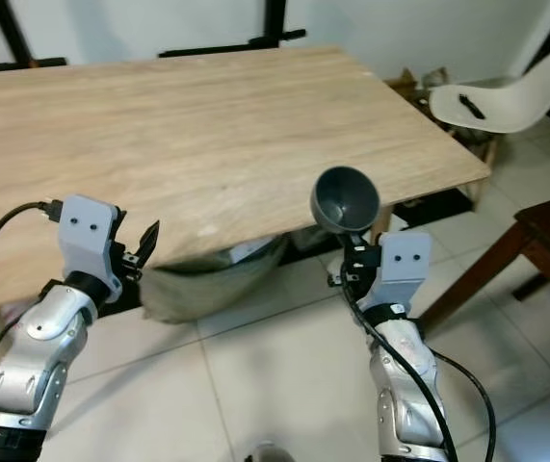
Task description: Setting the table
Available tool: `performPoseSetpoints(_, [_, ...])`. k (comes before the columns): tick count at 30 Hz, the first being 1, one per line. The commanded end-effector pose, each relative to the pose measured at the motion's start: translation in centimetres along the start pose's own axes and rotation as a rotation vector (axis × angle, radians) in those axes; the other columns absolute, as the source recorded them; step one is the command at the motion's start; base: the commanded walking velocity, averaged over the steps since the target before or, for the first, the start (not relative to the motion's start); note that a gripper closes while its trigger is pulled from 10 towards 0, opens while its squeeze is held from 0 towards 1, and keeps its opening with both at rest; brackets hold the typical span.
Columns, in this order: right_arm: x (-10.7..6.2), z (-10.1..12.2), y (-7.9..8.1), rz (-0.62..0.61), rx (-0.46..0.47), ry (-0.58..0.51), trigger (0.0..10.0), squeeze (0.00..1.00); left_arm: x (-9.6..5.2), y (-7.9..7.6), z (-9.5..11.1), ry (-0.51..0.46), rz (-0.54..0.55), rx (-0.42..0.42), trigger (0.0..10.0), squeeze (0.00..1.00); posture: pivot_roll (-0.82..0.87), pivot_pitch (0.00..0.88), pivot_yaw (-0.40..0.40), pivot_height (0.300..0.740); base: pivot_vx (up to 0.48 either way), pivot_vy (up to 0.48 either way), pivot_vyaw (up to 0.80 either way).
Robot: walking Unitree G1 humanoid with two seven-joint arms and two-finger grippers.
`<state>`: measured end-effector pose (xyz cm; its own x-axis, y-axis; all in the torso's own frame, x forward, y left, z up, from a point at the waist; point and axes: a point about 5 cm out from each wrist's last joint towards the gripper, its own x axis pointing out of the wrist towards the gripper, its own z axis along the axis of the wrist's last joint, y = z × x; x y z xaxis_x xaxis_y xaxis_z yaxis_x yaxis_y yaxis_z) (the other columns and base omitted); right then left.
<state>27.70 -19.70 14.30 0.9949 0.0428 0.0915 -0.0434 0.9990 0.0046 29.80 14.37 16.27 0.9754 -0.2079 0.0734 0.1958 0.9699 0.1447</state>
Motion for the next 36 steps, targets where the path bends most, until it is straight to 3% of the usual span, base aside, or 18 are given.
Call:
performPoseSetpoints(1, [-0.21,0.05,-0.34,-0.01,0.001,-0.005,10.0,0.0,-0.19,-0.3,-0.2,0.013,-0.006,0.005,10.0,0.0,-0.12,0.0,0.053,0.74,-0.352,0.0,0.0])
performPoseSetpoints(13, [-0.2,0.03,-0.32,-0.011,0.0,-0.005,10.0,0.0,-0.17,-0.35,-0.1,0.015,-0.006,0.004,10.0,0.0,-0.13,0.0,0.053,0.74,-0.333,0.0,0.0])
performPoseSetpoints(20, [-0.22,0.03,-0.38,-0.015,0.0,-0.004,10.0,0.0,0.04,-0.62,-0.17,0.05,-0.008,-0.073,10.0,0.0,-0.13,0.0,0.053,0.74,0.0,0.0,0.0])
performPoseSetpoints(26, [-0.25,0.07,-0.39,-0.016,0.001,-0.006,10.0,0.0,0.3,-0.13,-0.3,0.057,0.022,-0.053,10.0,0.0,-0.13,0.0,0.055,0.74,0.0,0.0,0.0])
performPoseSetpoints(36, [-0.28,-0.04,-0.41,-0.025,0.039,0.0,10.0,0.0,0.47,0.09,-0.35,0.063,0.036,-0.028,10.0,0.0,-0.13,0.0,0.057,0.74,0.311,0.0,-0.08])
